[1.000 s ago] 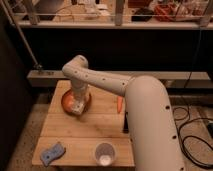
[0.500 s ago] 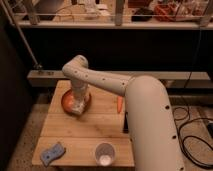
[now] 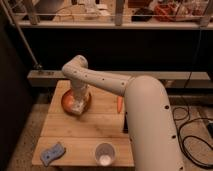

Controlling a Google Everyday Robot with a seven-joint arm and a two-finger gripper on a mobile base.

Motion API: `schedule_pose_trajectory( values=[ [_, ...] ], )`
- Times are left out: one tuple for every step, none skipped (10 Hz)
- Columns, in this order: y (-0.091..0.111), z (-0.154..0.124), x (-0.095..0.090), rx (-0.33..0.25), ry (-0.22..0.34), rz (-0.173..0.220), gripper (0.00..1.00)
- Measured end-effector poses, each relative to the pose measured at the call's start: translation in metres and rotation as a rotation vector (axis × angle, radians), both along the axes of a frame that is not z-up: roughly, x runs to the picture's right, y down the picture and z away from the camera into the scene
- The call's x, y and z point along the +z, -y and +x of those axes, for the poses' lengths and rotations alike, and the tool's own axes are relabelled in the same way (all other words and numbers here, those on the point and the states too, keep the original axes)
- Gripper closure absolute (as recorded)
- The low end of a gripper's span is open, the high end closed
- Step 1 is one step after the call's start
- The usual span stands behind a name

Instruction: Place the bottle in the ceramic bowl

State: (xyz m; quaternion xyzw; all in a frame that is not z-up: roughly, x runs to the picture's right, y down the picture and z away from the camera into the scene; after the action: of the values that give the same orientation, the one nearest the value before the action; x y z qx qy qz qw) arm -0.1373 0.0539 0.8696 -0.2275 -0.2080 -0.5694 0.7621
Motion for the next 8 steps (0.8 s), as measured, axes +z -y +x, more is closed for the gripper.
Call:
schedule_pose_trajectory(
  values=[
    [0.0000, -0.0005, 0.0000, -0.001, 0.001, 0.000, 0.73],
    [0.0002, -0.0006, 0.0001, -0.001, 0.002, 0.001, 0.73],
    [0.0005, -0.0005, 0.0002, -0.002, 0.003, 0.001, 0.73],
    [0.0005, -0.0006, 0.0005, -0.003, 0.004, 0.001, 0.73],
    [0.0008, -0.0010, 0.0005, -0.004, 0.005, 0.001, 0.73],
    [0.0009, -0.0008, 0.0007, -0.004, 0.005, 0.001, 0.73],
    [0.0012, -0.0008, 0.0007, -0.005, 0.006, 0.001, 0.73],
    [0.0015, -0.0007, 0.0008, -0.005, 0.006, 0.002, 0.73]
  ],
)
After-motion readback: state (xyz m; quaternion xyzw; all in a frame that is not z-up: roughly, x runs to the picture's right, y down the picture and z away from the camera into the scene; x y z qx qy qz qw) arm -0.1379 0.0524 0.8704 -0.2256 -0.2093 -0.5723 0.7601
